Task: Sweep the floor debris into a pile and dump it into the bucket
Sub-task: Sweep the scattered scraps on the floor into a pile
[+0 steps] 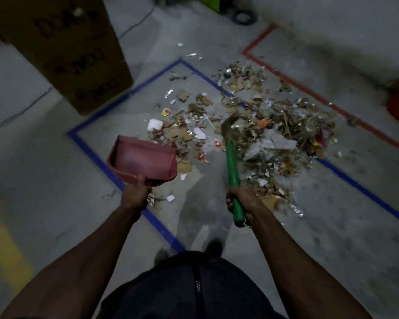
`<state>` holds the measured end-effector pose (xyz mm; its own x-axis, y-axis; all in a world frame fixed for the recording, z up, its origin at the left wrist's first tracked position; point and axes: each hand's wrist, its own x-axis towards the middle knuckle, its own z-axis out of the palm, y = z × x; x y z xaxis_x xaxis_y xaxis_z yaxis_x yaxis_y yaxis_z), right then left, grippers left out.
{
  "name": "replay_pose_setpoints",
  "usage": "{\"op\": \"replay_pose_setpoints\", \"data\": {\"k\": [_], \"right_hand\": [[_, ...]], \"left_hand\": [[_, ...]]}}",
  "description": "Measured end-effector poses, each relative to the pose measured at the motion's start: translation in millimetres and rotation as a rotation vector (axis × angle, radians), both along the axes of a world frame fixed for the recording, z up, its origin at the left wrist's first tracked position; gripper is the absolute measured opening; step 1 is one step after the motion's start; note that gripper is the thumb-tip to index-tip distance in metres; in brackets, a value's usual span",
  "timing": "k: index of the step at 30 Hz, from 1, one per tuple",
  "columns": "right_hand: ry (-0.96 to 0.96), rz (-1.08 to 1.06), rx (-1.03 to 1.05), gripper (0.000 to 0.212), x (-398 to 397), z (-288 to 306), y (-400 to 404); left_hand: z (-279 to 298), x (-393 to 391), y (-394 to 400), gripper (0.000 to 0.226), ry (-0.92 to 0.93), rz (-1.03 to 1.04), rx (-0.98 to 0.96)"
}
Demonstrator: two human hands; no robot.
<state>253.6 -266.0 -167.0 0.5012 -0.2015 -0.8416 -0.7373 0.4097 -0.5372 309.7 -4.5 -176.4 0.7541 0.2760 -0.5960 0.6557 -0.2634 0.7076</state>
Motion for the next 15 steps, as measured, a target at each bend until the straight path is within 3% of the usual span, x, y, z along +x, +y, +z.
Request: {"op": "replay_pose_setpoints", "data": {"k": [4,8,12,15], "right_hand": [[0.009,0.257,-0.256,0.006,1.0,-13.6,64.8],[0.002,0.497,-0.361,0.019,11.0,-21.0,111.1],[-0.033,0.754,-0.456,0.012,34.4,-20.5,136.1],[-0.028,0.962,-0.474,0.02,64.3,-33.2,144.5]], "left_hand": [[-1.6,-13.2,65.1,0.034,0.014,0.069,0.013],[-6.0,-18.7,110.4,0.038,0.051,0.155,0.026],[-9.8,-18.8,136.5,0.04,0.077,0.256,0.05],[-26.8,-12.4,148.4,0.054,0.104,0.306,0.112]]}}
